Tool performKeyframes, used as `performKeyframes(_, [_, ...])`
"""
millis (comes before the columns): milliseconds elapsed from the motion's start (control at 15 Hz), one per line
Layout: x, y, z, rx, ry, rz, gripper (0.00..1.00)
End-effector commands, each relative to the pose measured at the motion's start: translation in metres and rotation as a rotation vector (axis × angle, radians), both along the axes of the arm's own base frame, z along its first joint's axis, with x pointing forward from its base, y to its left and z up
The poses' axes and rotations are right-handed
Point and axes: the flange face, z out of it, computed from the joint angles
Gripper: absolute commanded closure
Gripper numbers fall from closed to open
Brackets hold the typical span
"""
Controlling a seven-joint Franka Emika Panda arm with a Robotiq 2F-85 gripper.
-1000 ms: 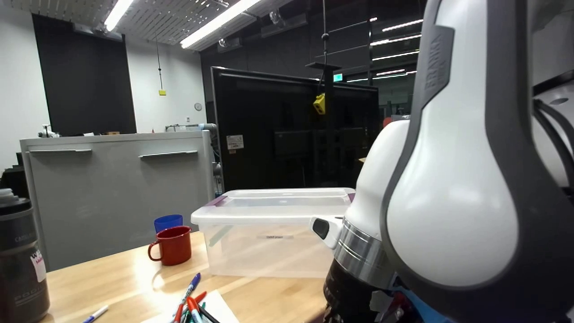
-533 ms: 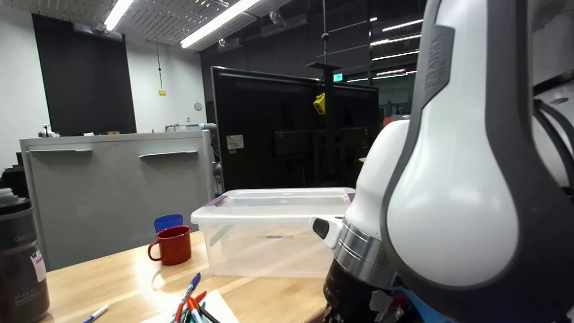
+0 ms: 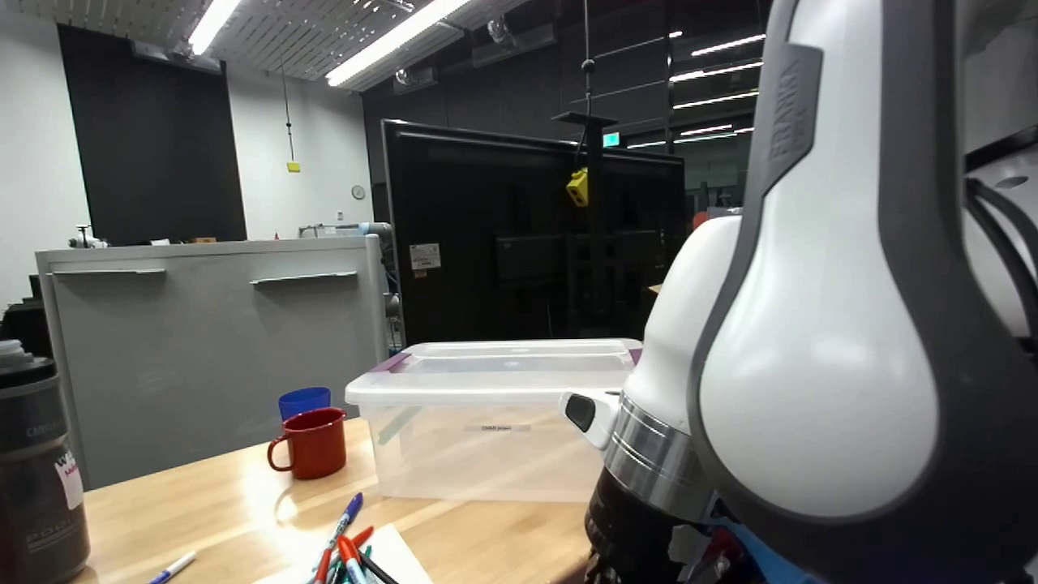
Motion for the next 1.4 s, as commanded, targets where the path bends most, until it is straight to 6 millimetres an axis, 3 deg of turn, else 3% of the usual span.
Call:
performKeyframes(0, [0.0, 0.0, 0.0, 0.0, 0.0, 0.0, 0.0])
performKeyframes(400, [0.0, -0.002, 0.002, -0.002, -0.007, 0.0, 0.0])
performKeyframes(800, [0.009, 0.005, 0.03, 0.078, -0.042, -0.087, 0.0])
performKeyframes(1333, [0.052, 0.002, 0.046, 0.151, -0.012, -0.26, 0.0])
